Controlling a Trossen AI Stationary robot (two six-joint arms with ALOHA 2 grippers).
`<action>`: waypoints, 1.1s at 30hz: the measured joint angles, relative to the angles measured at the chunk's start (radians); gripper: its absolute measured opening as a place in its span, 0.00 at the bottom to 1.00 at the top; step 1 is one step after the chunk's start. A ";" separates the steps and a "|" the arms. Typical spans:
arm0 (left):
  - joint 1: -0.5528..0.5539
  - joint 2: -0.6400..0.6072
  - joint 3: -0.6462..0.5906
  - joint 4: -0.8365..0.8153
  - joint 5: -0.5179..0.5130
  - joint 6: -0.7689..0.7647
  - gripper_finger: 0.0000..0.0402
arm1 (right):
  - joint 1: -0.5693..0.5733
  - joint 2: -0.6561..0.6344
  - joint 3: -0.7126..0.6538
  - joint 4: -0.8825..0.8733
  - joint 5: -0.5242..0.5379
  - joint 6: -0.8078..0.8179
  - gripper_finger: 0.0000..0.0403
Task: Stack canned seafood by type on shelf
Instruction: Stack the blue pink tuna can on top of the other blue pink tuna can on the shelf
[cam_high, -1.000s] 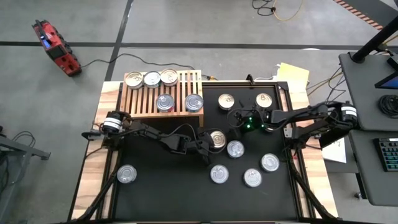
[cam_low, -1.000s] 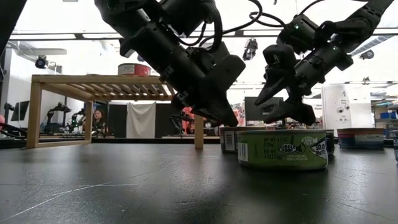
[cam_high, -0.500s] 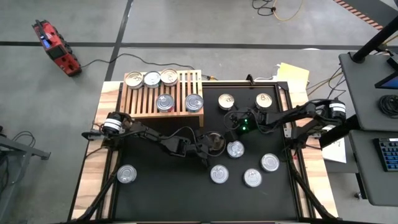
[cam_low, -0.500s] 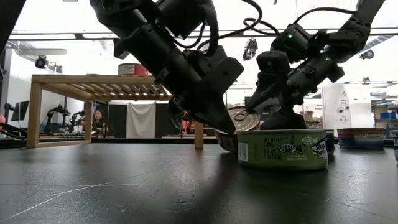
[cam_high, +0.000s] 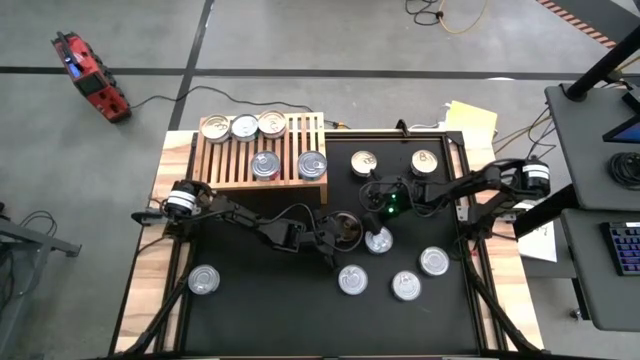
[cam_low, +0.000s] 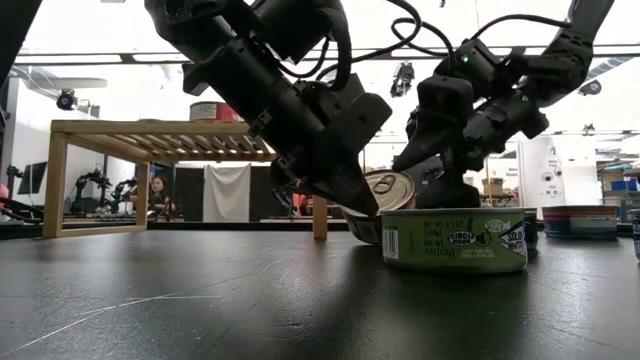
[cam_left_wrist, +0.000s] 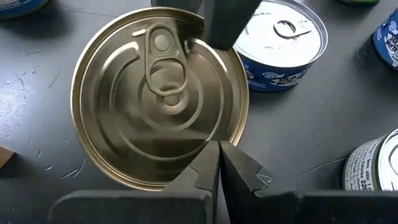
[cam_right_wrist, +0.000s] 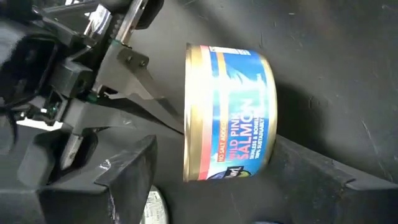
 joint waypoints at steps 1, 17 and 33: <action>0.000 0.000 0.000 0.001 0.000 0.000 0.00 | 0.000 0.005 0.000 0.004 0.000 -0.005 0.71; 0.000 0.009 0.000 0.003 0.004 -0.016 0.00 | 0.035 0.086 0.001 0.122 0.005 -0.079 0.64; -0.003 -0.022 0.000 -0.045 0.005 -0.056 0.00 | 0.032 0.056 -0.001 0.107 -0.002 -0.061 0.47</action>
